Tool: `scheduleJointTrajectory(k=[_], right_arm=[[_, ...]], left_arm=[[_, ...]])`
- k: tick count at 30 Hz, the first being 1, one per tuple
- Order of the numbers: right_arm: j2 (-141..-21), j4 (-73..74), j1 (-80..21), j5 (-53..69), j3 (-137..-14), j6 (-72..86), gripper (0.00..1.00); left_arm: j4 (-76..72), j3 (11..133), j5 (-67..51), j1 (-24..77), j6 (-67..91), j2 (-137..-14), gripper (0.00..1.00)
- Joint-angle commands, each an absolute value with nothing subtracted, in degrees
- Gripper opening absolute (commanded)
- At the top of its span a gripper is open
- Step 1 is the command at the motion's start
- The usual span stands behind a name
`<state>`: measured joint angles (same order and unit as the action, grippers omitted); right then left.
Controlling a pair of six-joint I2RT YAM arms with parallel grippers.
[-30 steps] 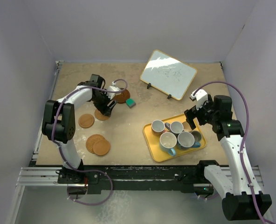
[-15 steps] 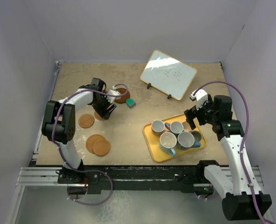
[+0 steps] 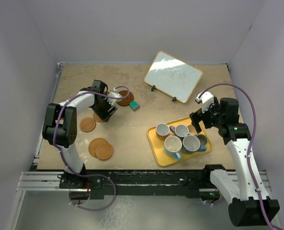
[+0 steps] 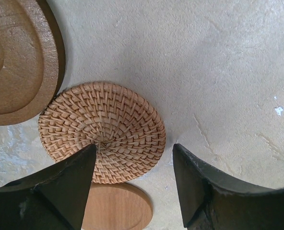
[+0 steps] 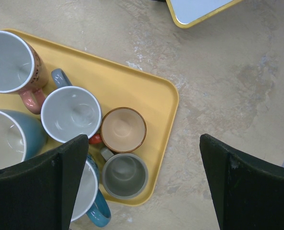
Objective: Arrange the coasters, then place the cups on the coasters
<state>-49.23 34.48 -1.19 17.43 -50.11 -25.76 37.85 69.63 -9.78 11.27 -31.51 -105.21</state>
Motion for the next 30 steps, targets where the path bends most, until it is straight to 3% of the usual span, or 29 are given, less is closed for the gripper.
scheduleJointTrajectory(k=[1, 18, 30], right_arm=[[-48.9, 35.0, -1.5, 17.8, -50.1, -26.5, 1.00], [-49.3, 35.0, -1.5, 17.7, -50.1, -26.7, 1.00], [-49.7, 35.1, -1.5, 17.5, -50.0, -26.9, 1.00]], left_arm=[[37.2, 70.4, -10.0, 10.7, -30.5, -104.0, 0.62], [36.3, 78.9, -13.1, 11.0, -28.6, -111.5, 0.61], [35.5, 80.1, -19.5, 13.7, -29.1, -104.8, 0.63]])
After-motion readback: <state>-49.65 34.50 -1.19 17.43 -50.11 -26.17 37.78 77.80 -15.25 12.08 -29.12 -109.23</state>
